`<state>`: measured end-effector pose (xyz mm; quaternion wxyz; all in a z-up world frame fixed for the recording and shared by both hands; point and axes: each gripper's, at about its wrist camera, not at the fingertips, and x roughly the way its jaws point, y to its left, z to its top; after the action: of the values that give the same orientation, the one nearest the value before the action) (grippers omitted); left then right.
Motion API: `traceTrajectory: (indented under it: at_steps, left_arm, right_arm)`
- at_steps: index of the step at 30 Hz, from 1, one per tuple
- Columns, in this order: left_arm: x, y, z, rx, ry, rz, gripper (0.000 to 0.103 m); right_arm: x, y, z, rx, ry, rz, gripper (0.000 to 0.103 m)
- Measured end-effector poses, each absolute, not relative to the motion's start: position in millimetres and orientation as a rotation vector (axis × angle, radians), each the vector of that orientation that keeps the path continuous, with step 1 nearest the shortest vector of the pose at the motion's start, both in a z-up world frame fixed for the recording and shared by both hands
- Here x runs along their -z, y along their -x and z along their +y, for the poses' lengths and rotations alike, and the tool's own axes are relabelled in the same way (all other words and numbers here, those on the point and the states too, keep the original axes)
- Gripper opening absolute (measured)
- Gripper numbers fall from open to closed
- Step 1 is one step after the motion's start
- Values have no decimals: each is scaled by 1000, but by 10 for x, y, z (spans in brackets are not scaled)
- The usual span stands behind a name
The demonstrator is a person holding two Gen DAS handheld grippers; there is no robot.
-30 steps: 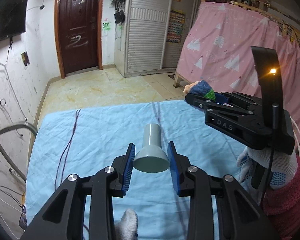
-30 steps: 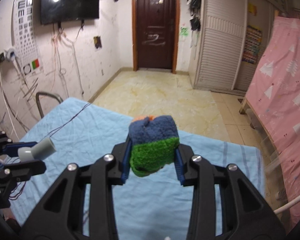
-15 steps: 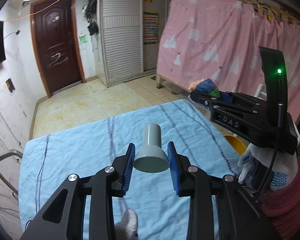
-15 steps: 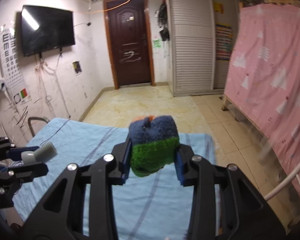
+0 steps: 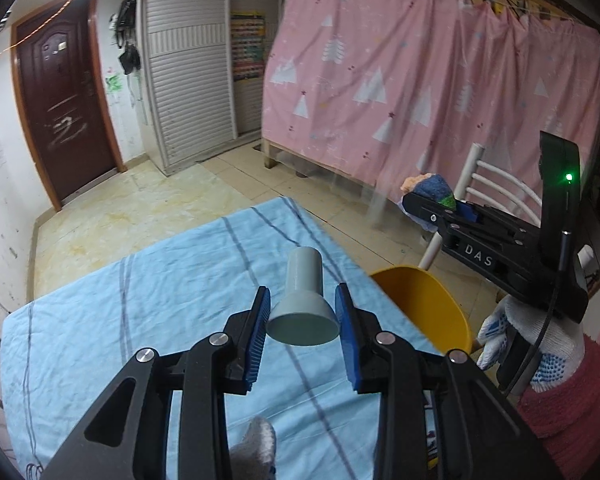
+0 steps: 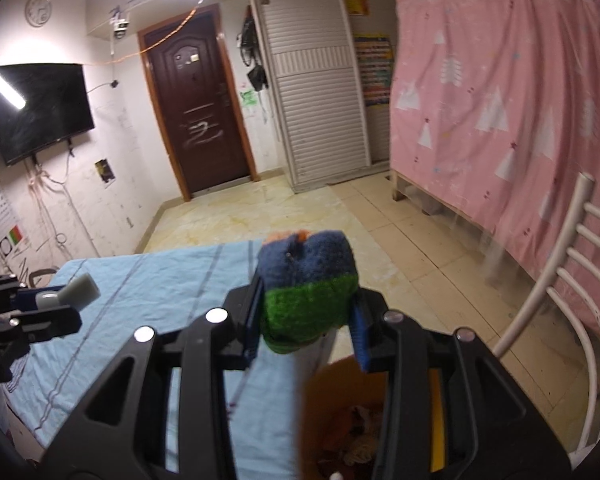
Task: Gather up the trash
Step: 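Carry the white cone and blue-green knit pouch to the yellow bucket and release both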
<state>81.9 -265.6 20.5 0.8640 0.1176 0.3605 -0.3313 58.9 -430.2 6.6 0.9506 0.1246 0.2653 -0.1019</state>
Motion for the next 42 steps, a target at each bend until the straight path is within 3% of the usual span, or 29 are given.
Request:
traceTrajectory:
  at_steps: [7,8,10,12,28,30,32,33,42]
  left_arm:
    - [-84,-815,-3074,769,-253,779,24]
    - [-71,-823,-3122,781,-248,784,24]
    - [-34,-813,-3231,801,-243,790,24]
    - [-8,-825,-3309,814,-244,794,24]
    - [217,-697,-4068,942,-267,833,25]
    - [228,-674,-4138,960,-268,843,28]
    - [234,-670,-4192,962,-268,849,50]
    - [238,-663,-4197,961,-268,848,55]
    - [189,-600,-4107,955,-275,820,56]
  right_arm:
    - [170,-365,-4561,259,-289,572,36]
    - [236,-342,-4607,262,-296,591,38]
    - [307,-330,-4675,263,-306,612,54]
    - [380,-294,-4727,270,-312,623,59]
    - [381,74,-5206,390,-401,543,61]
    - [368,114,-5255,402,-413,534,61]
    - [354,134,-5277,409,-418,528,61]
    - [348,141,-5281,410,-418,527,61]
    - [329,117,-5180,386,-412,526,62]
